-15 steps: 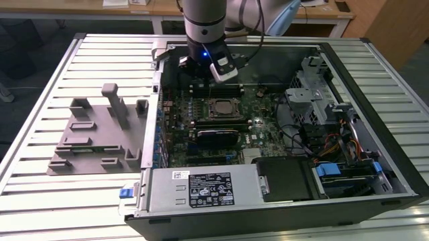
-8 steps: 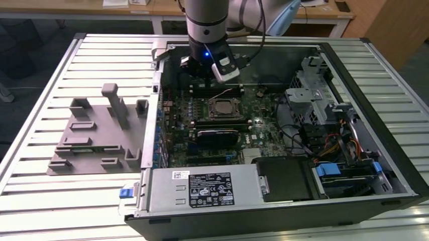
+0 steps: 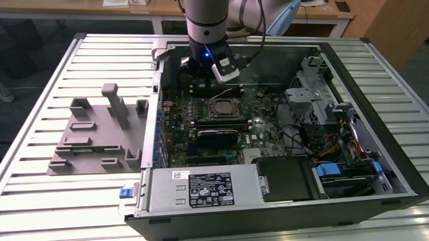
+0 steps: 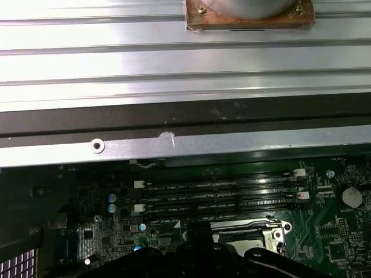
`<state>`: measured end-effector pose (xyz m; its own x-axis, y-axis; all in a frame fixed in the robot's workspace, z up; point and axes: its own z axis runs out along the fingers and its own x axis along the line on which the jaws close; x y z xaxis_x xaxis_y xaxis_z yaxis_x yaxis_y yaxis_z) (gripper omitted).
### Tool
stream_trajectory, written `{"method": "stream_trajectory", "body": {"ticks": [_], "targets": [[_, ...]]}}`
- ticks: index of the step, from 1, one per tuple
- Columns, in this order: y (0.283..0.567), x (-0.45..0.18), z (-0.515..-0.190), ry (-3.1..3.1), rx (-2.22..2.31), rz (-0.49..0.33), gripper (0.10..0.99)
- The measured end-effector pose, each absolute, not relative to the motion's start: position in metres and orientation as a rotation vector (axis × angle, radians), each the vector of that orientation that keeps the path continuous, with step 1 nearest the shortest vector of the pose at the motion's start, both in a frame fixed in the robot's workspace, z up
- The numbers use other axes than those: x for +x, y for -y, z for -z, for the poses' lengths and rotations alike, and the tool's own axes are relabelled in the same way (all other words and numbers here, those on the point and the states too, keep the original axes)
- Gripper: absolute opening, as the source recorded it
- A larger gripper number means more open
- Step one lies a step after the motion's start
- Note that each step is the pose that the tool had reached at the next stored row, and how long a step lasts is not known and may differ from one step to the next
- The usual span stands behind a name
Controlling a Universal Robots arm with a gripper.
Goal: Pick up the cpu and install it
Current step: 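Install the first cpu locking lever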
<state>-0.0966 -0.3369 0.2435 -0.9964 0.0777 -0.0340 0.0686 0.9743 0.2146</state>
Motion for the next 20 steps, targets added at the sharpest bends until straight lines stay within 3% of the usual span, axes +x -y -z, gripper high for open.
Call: {"method": "stream_trajectory", "body": {"ticks": [13,20], "targets": [[0.3370,-0.0966,-0.2383,-3.063,0.111,-0.326,0.106],[0.3371,-0.0965,-0.2361,-3.051,0.119,-0.262,0.106]]}}
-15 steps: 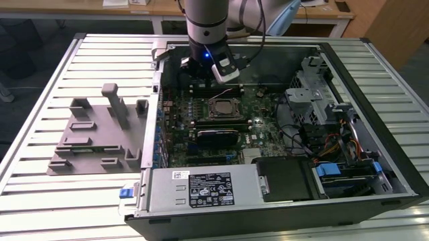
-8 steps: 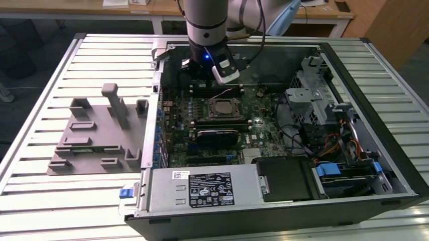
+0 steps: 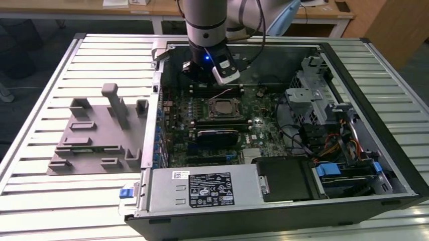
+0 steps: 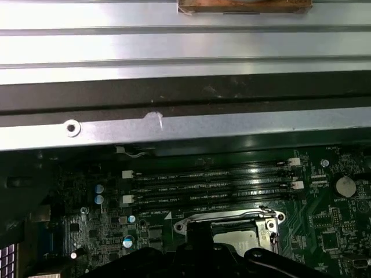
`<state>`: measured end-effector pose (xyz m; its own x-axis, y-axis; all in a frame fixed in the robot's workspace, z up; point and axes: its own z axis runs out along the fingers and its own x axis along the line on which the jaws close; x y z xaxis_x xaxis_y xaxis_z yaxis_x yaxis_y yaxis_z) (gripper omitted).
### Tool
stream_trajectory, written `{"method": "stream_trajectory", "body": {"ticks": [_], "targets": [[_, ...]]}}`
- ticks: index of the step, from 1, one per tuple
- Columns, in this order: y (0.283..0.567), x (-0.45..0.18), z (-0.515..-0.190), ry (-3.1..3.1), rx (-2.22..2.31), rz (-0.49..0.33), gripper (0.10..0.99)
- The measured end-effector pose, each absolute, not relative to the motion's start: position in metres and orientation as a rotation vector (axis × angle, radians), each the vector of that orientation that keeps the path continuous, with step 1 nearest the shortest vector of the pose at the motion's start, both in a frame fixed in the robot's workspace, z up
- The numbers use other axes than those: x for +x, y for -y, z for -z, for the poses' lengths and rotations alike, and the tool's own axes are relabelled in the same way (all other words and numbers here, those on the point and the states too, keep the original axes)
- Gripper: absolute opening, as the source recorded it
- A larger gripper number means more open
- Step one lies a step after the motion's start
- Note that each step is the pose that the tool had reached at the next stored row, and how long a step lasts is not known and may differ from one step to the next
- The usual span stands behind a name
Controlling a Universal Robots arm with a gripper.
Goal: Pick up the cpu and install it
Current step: 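Install the first cpu locking lever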
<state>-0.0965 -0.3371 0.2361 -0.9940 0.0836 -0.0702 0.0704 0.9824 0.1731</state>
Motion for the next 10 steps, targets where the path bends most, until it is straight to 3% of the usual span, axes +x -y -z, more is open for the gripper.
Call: {"method": "stream_trajectory", "body": {"ticks": [10], "targets": [[0.3374,-0.0902,-0.2335,-3.050,0.126,-0.198,0.106]]}}
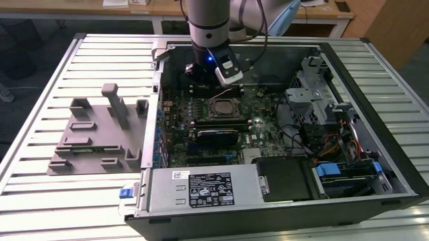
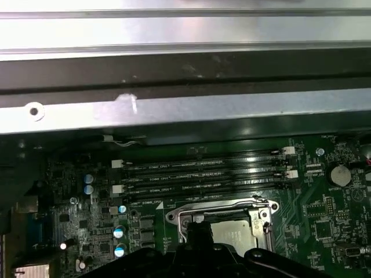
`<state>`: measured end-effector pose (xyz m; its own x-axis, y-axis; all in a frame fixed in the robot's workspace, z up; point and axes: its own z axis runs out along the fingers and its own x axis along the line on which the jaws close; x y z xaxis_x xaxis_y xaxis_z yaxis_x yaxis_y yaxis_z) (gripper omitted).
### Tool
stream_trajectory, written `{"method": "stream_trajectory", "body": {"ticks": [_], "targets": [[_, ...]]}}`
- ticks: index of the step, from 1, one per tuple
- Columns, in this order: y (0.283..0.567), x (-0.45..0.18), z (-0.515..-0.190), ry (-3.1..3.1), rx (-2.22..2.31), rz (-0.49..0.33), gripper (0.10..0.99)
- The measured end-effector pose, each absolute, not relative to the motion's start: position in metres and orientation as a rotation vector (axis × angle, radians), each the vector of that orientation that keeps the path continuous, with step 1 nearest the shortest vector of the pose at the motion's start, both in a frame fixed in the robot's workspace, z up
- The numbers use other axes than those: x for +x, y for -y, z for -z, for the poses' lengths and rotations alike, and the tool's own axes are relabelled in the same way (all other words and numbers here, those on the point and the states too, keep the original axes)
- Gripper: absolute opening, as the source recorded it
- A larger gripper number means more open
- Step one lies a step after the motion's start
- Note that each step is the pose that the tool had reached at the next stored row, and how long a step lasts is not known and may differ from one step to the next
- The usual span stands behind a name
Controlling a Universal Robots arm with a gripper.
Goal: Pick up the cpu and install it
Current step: 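Install the first cpu locking lever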
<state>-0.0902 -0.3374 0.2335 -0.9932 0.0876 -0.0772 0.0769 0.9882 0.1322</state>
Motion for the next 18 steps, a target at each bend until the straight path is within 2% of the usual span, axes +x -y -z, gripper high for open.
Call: {"method": "stream_trajectory", "body": {"ticks": [18], "targets": [[0.336,-0.065,-0.229,-3.047,0.148,-0.208,0.106]]}}
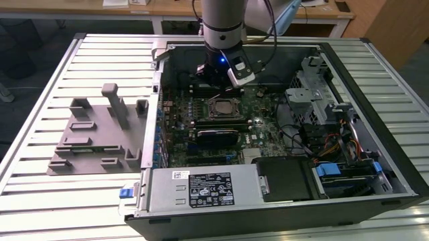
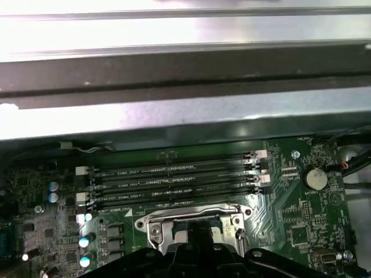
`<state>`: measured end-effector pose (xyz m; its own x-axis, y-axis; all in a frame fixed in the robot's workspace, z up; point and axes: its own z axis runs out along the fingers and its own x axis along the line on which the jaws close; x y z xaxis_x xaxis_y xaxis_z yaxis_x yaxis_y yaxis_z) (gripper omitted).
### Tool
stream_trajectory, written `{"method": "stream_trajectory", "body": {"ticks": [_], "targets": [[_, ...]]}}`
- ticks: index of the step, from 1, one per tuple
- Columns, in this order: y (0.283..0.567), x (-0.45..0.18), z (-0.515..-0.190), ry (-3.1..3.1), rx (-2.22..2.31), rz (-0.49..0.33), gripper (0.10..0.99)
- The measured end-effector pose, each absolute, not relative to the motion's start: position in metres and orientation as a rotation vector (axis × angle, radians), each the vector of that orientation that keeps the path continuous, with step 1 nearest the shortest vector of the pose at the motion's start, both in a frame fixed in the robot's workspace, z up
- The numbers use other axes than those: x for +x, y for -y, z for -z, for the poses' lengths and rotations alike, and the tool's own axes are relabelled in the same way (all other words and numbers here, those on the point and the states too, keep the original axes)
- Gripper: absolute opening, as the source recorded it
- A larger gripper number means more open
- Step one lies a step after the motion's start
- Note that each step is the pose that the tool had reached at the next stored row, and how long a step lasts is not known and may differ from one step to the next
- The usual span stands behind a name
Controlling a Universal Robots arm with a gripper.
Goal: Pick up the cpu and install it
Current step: 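Install the first cpu locking lever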
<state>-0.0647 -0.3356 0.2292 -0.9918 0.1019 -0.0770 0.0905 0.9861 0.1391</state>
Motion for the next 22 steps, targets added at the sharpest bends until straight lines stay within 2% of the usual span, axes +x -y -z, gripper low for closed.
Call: {"method": "stream_trajectory", "body": {"ticks": [22], "targets": [[0.323,-0.057,-0.224,-3.022,0.186,-0.210,0.106]]}}
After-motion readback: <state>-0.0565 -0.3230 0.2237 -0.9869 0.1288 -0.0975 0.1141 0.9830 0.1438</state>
